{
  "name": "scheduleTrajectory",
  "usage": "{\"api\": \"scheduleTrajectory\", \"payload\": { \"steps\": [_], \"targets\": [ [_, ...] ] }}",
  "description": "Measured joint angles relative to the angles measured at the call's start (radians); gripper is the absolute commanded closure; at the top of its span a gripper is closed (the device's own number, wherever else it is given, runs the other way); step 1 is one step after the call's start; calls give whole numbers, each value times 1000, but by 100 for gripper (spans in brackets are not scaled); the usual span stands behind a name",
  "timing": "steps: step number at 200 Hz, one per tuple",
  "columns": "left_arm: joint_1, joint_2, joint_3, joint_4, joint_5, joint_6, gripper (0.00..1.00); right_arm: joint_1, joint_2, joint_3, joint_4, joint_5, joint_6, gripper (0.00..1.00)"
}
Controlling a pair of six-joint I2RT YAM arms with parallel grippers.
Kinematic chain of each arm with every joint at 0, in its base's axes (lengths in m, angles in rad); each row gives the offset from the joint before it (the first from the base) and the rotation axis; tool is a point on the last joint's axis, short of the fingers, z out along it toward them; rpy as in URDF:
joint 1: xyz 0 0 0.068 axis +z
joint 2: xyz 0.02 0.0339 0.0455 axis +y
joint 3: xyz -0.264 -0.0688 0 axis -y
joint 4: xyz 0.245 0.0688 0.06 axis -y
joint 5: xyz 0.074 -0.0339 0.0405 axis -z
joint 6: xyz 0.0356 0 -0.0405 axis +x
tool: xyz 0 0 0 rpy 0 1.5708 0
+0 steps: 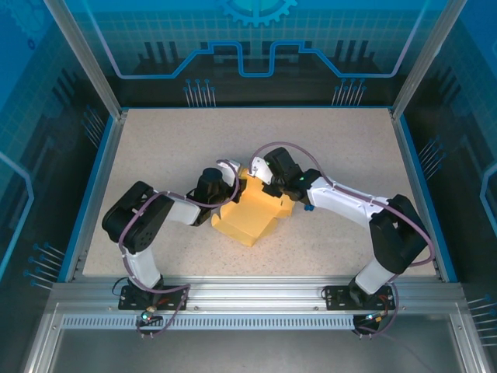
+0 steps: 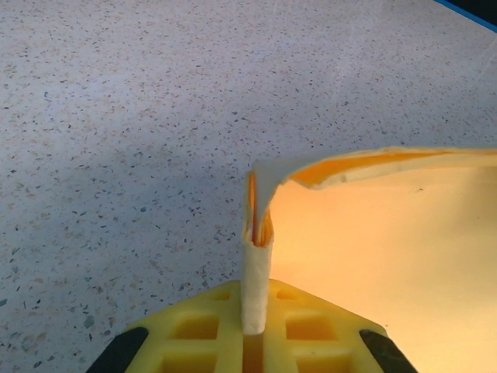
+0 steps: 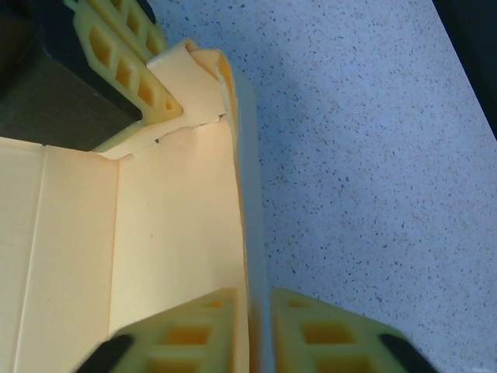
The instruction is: Fold the paper box
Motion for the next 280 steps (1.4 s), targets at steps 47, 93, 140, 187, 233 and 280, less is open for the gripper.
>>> {"api": "scheduleTrajectory", "payload": {
  "steps": [47,93,140,187,233,280],
  "targets": [
    [-32,1,-14,45,0,7,90,-9,-37,25,-54,-97,52,61],
    [-63,14,-57,117,-3,31,90,-89,-102,67,-87,-315,182,57],
    [-71,14,-93,176,-13,55,89,-236,-44,174,-128,-509,353,57],
    [-84,14,-104,198,-18,74,89,-246,133,245,-180,-583,468,58],
    [-90,20,-104,206,-19,79,89,-242,219,261,-201,-627,528,59],
    [-92,20,-106,209,-26,81,87,-218,253,279,-201,-639,546,60]
  ]
}}
